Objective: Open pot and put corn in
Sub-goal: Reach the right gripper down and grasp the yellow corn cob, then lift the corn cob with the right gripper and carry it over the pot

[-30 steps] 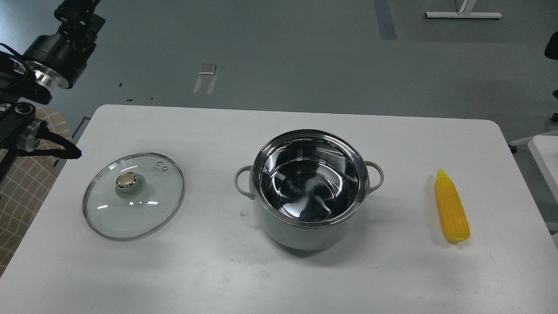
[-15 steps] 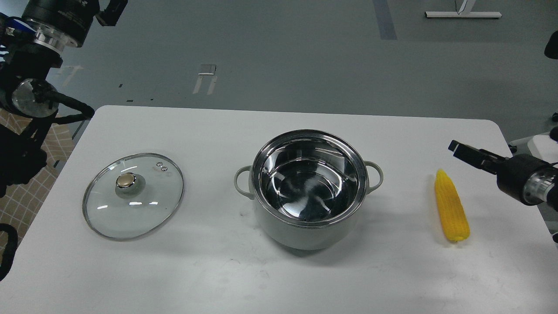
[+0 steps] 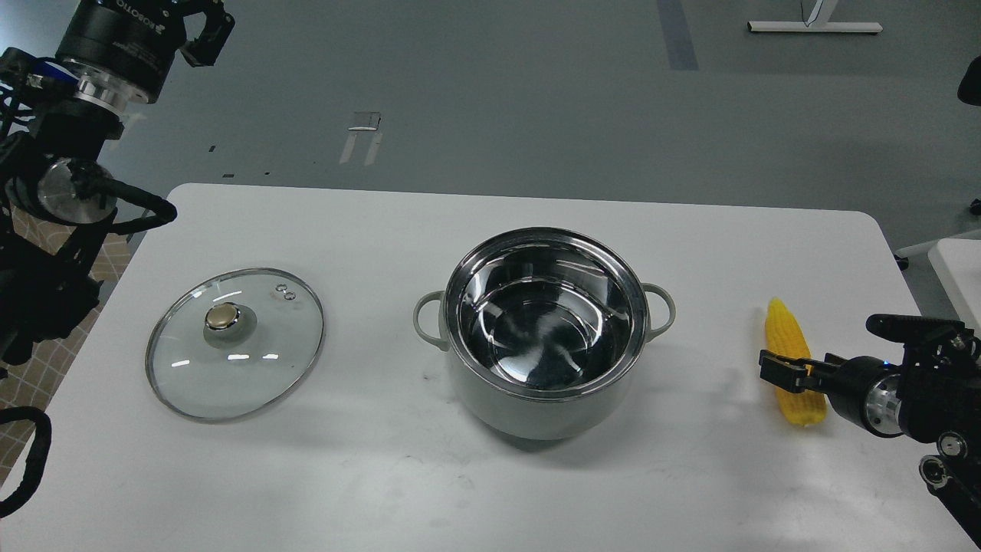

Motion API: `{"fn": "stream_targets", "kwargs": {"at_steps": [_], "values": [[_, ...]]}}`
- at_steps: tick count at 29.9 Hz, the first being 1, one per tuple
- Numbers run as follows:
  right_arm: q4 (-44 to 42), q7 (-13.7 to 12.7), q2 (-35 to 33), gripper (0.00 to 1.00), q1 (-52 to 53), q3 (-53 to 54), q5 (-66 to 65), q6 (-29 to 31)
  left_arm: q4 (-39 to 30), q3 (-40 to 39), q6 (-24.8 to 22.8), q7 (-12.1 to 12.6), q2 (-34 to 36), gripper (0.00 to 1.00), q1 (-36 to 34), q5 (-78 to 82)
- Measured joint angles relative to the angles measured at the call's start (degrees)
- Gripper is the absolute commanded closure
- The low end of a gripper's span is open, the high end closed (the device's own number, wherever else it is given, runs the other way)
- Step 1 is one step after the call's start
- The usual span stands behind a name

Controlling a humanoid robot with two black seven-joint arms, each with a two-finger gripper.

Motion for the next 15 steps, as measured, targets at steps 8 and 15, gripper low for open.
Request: {"fn": "stream_targets", "kwargs": {"at_steps": [8, 15], "values": [[-0.08, -2.06, 1.66, 0.92, -0.38, 0.22, 0.01, -0.63, -0.02, 0.25, 0.17, 0.02, -0.42, 0.03, -0.06, 0.42], [1.44, -2.01, 1.11, 1.0, -0.04, 2.95, 0.6, -2.71, 0.02, 0.66, 0.65, 0.05, -0.51, 0.03, -0.15, 0.45]]}}
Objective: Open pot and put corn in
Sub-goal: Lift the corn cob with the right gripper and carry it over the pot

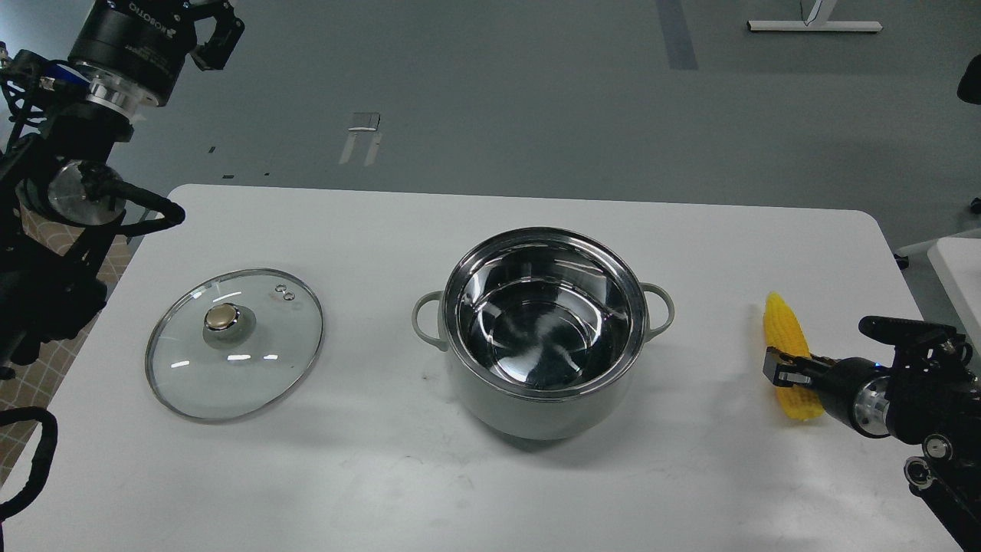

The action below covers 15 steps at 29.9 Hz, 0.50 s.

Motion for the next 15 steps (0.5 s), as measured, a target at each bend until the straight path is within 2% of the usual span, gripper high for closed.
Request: {"fn": "stream_targets", "kwargs": {"at_steps": [5, 8, 15], "values": [[3.65, 0.59, 0.64, 1.0, 0.17, 7.56, 0.38, -3.7, 0.0, 0.03, 0.21, 0.06, 0.07, 0.02, 0.08, -0.08], [9.36, 0.84, 2.26, 1.0, 1.42, 10.08, 1.37, -4.36, 0.0, -0.11, 0.22, 0.06, 0.09, 0.02, 0.09, -0.32], [20.07, 0.87, 10.83, 1.0, 6.49, 6.33, 4.68, -3.74, 0.08, 0.15, 0.23, 0.05, 0.03, 0.02, 0.07, -0.5]]}}
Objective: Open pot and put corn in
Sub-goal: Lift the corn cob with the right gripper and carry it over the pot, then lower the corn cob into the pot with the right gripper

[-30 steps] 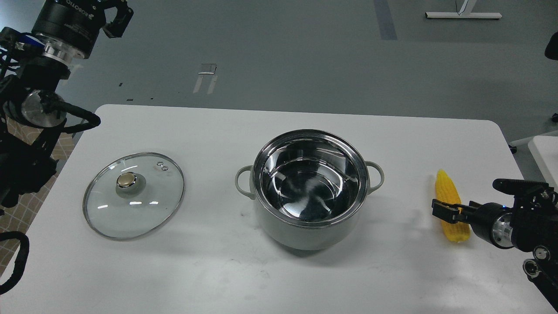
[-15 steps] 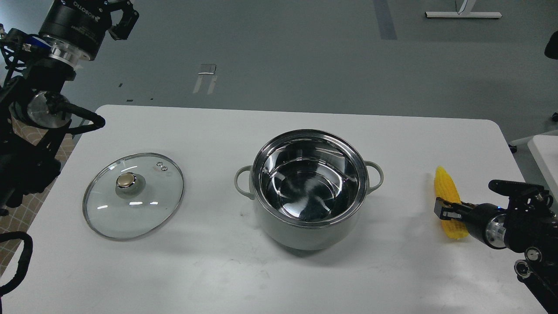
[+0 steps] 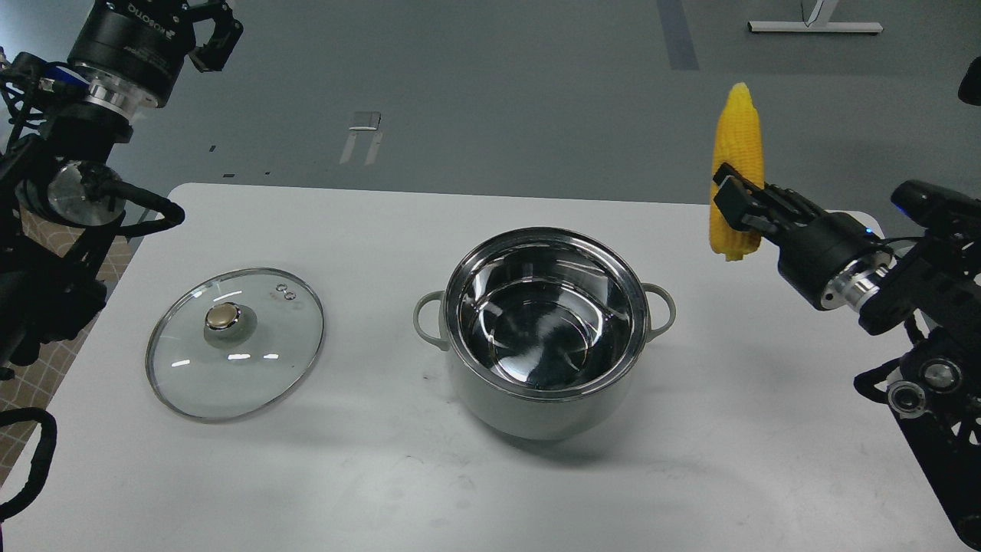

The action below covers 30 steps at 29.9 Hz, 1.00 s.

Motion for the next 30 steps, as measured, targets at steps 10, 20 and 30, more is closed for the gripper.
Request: {"fn": "stream_targets", "kwargs": {"at_steps": [10, 20, 30], "values": [[-0.19, -0.51, 2.49, 1.0, 6.35, -22.02, -0.21, 0.03, 0.01, -0.64, 0.06, -0.05, 0.56, 0.02, -0.06, -0.04], [-1.57, -0.64, 3.28, 0.7, 6.16, -27.01, -0.97, 0.08, 0.01, -0.73, 0.88, -0.32, 0.73, 0.02, -0.4, -0.06], [-1.48, -0.56, 3.7, 0.0, 4.82, -26.12, -1.01, 0.08, 0.01, -0.69, 2.36, -0.85, 0.45, 0.02, -0.52, -0.06]]}}
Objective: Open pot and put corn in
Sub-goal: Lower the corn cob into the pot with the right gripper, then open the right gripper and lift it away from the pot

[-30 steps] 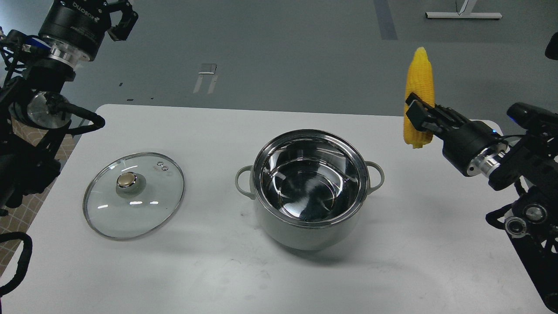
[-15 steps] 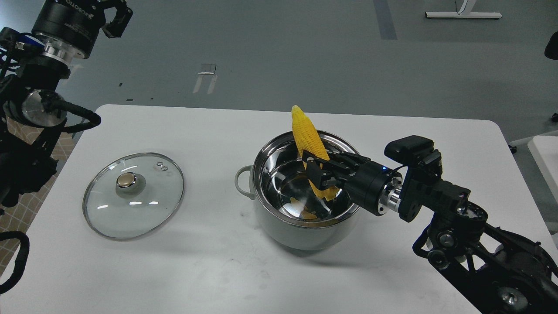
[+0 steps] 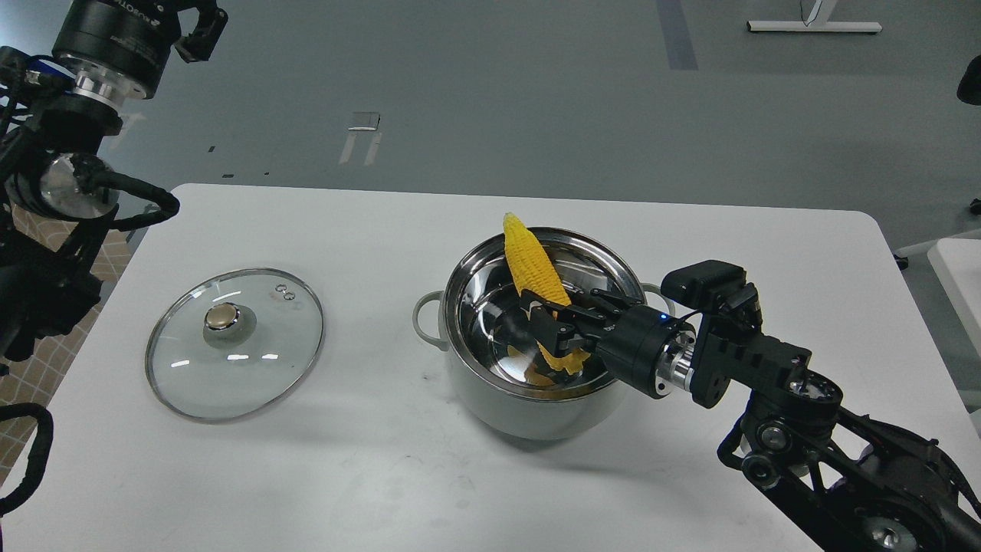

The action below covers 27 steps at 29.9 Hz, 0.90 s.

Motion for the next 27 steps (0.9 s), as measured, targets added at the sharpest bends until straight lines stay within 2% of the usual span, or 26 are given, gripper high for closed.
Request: {"fn": "stream_targets", "kwargs": {"at_steps": [12, 17, 23, 27], "values": [[0.1, -0.08, -0.03, 0.0, 0.45, 1.02, 0.08, 0.0, -0.01, 0.13, 1.37, -0.28, 0.01, 0.02, -0.14, 0.0], [0.29, 0.05, 0.37, 0.0, 2.59, 6.39, 0.52, -0.38, -0.09, -0.09, 1.35, -0.01, 0.18, 0.02, -0.26, 0.0], [-0.32, 0.12, 4.62, 0.0, 9.23, 15.48, 1.45, -0.91, -0.11, -0.19, -0.19, 0.32, 0.35, 0.02, -0.1, 0.0], [-6.48, 0.39, 12.73, 0.0, 14.38, 26.61, 9.45, -1.16, 0.09, -0.2, -0.65, 0.38, 0.21, 0.02, -0.02, -0.03]]}}
